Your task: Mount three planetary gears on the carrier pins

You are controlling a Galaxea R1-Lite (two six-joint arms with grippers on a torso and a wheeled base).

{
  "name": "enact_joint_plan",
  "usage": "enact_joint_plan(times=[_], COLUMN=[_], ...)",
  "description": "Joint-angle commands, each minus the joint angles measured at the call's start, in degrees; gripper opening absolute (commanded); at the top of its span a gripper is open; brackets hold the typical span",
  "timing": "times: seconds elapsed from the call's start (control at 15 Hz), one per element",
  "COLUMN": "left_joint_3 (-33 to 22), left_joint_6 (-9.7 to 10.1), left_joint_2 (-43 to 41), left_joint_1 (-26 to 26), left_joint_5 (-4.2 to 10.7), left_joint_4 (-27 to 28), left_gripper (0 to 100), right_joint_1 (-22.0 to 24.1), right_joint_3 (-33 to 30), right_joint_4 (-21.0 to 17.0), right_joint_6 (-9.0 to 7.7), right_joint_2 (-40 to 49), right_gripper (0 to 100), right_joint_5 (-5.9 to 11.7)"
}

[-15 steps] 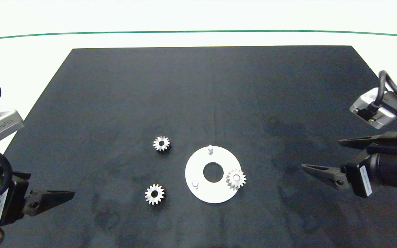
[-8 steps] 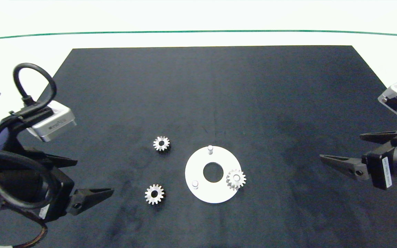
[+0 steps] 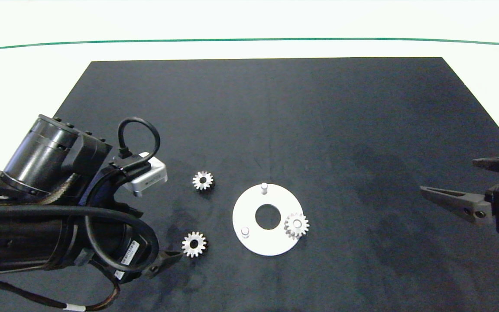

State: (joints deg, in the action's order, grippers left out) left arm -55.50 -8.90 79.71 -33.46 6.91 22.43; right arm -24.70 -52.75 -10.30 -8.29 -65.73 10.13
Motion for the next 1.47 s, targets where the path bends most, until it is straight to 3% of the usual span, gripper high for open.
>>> enact_joint_plan(times=[0.07,0.27,0.67,0.93,1.47], left_joint_3=[2.59,5.23,5.58,5.67,6.11], left_joint_6=[-0.15,0.02,1.25,1.08,0.64], left_joint_2=[2.9,3.96,6.33,9.49,10.55], left_joint_1=[-2.13,-5.21,-8.9,-8.55,-6.35], left_joint_5=[0.65,3.46,3.46,3.63,3.9], left_joint_4=[-2.83,-7.4,-9.6,-14.96,-15.4], left_gripper=[100,100,100,100,99], right_joint_1=[-0.26,-0.26,-0.26,-0.26,-0.26], right_joint_3=[0.01,0.01,0.19,0.19,0.19], right_joint_4=[-0.07,-0.07,-0.07,-0.07,-0.07], right_joint_6=[-0.06,-0.06,-0.06,-0.06,-0.06], right_joint_2=[0.43,0.69,0.69,0.87,1.13], right_gripper=[100,100,100,100,100], right_joint_5=[-0.02,-0.02,-0.02,-0.02,-0.11])
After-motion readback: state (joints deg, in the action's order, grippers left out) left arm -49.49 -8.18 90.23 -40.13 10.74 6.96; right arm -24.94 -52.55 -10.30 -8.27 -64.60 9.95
